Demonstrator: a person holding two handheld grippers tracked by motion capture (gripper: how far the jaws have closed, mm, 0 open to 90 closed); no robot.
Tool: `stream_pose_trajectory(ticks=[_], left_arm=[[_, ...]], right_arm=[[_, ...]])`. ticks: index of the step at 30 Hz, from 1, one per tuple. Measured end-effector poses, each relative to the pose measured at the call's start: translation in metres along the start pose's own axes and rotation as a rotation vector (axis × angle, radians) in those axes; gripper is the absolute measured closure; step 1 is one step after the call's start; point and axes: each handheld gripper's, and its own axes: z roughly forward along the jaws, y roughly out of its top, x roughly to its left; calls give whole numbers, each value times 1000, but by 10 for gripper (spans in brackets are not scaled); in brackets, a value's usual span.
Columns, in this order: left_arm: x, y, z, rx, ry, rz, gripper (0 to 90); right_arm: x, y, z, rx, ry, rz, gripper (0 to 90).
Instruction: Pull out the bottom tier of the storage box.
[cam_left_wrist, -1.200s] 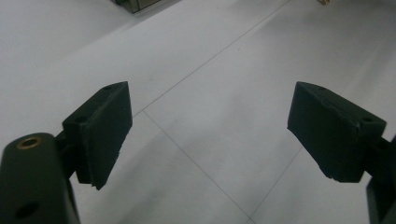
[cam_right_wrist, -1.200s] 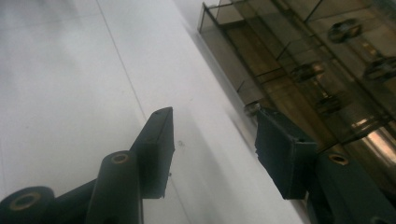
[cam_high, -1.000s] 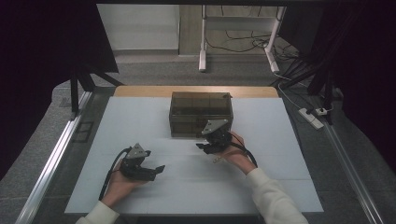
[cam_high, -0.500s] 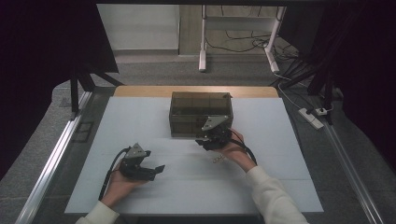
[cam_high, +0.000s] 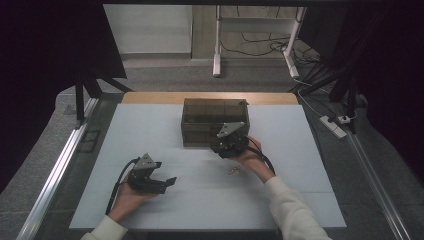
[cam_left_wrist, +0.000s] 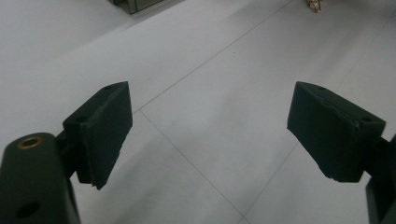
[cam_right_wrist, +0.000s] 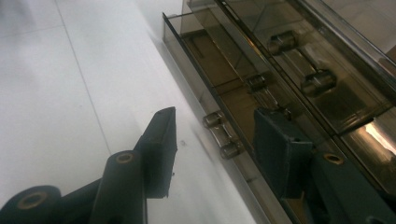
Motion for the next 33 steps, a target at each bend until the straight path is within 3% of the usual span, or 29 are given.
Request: stream_pose_trajectory(ticks=[6, 22, 33], left_arm=[[0, 0, 0, 3, 1, 1, 150], [-1, -1, 1, 9, -8, 6, 152], [-3, -1, 3, 17, -17, 14, 153]], right_arm=[[-6, -2, 1, -17, 4, 14, 533], [-14, -6, 7, 13, 28, 6, 584], [-19, -11, 12, 33, 26, 7, 682]])
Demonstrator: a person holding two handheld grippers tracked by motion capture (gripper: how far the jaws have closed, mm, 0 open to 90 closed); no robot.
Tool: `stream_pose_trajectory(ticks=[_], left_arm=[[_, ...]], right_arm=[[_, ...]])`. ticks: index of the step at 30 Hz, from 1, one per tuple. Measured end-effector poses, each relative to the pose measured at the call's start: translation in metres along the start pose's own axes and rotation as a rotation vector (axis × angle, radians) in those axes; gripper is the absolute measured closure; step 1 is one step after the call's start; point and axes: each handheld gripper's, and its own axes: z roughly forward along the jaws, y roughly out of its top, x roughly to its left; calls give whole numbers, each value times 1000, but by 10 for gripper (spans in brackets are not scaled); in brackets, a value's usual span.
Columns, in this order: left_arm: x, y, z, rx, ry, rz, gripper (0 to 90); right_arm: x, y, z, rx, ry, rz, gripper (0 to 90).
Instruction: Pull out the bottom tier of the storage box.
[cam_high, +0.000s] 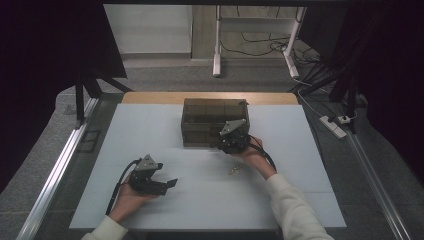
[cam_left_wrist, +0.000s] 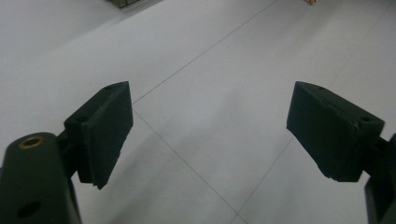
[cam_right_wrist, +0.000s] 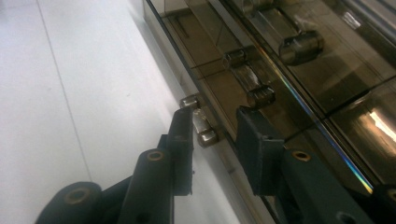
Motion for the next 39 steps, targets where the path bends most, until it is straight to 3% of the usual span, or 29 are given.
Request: stream_pose_trajectory(ticks=[7, 22, 39], left_arm=[[0, 0, 0, 0, 1, 1, 153], [0, 0, 0, 7, 3, 0, 154], [0, -1, 0, 12, 3, -7, 154]], right_arm=[[-4, -4, 3, 22, -14, 10, 757], [-5, -7, 2, 19, 22, -43, 777], [-4, -7, -2, 24, 48, -51, 813]])
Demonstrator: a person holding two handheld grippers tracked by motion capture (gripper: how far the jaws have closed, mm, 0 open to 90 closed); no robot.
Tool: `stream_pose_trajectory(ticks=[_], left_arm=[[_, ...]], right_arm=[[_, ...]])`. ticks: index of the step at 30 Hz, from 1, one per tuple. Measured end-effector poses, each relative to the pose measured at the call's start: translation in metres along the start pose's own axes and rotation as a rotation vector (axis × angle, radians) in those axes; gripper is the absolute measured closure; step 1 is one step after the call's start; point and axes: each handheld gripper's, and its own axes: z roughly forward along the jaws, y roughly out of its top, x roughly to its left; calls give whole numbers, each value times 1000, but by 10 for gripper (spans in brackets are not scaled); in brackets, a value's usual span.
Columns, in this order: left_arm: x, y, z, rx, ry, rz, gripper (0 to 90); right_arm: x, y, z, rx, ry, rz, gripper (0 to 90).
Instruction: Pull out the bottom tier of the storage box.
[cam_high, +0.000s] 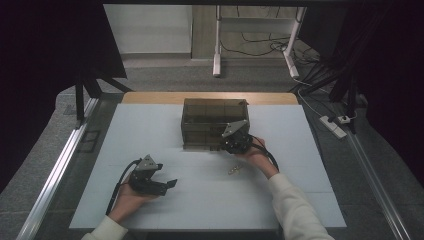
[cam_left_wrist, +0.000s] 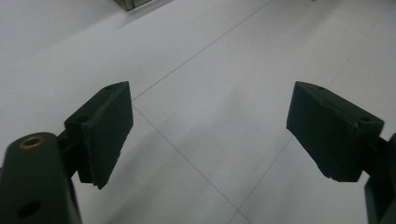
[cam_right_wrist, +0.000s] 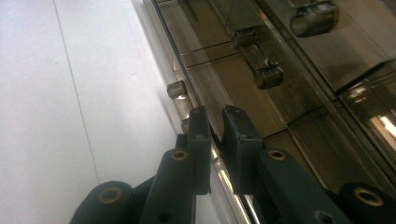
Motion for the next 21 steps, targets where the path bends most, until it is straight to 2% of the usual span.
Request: stream_pose_trajectory(ticks=[21], left_arm=[[1, 0, -1, 1, 5, -1, 154]], right_arm=[[5, 2, -2, 32, 41, -29, 823]])
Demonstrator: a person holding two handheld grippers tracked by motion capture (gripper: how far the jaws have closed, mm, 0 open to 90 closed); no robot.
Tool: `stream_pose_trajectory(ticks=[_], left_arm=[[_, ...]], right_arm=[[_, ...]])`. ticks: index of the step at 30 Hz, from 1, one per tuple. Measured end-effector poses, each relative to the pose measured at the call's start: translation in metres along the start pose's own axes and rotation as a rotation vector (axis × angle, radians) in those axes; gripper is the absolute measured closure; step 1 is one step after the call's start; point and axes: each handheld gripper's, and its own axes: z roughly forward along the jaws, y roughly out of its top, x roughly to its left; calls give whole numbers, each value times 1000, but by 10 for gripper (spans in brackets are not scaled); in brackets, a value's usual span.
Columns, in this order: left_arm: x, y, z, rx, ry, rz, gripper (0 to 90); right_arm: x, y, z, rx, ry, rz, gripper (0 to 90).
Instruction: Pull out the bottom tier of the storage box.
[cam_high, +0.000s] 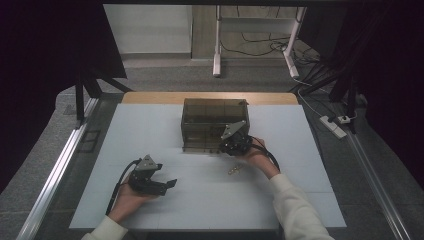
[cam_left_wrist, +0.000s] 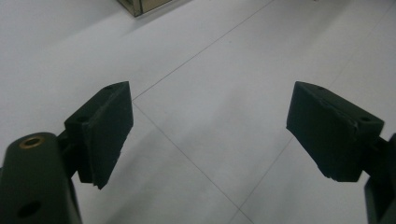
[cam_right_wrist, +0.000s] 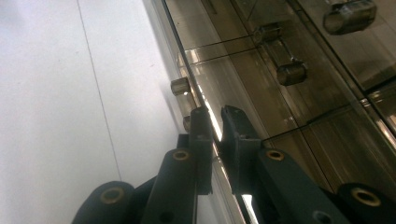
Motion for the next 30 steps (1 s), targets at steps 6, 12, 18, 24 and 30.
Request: stream_pose_trajectory(ticks=[6, 12, 18, 24, 30], left_arm=[[0, 0, -1, -1, 0, 0, 154], [0, 0, -1, -1, 1, -1, 154], [1, 0, -1, 0, 1, -1, 155], [0, 0, -1, 1, 0, -1, 155], [1, 0, -1, 3, 1, -2, 154]], right_arm=[[0, 0, 0, 5, 13, -5, 823], [2, 0, -1, 17, 18, -8, 825], [3, 1, -1, 21, 29, -15, 828], [6, 1, -2, 28, 26, -21, 831], [6, 1, -2, 26, 33, -26, 835]])
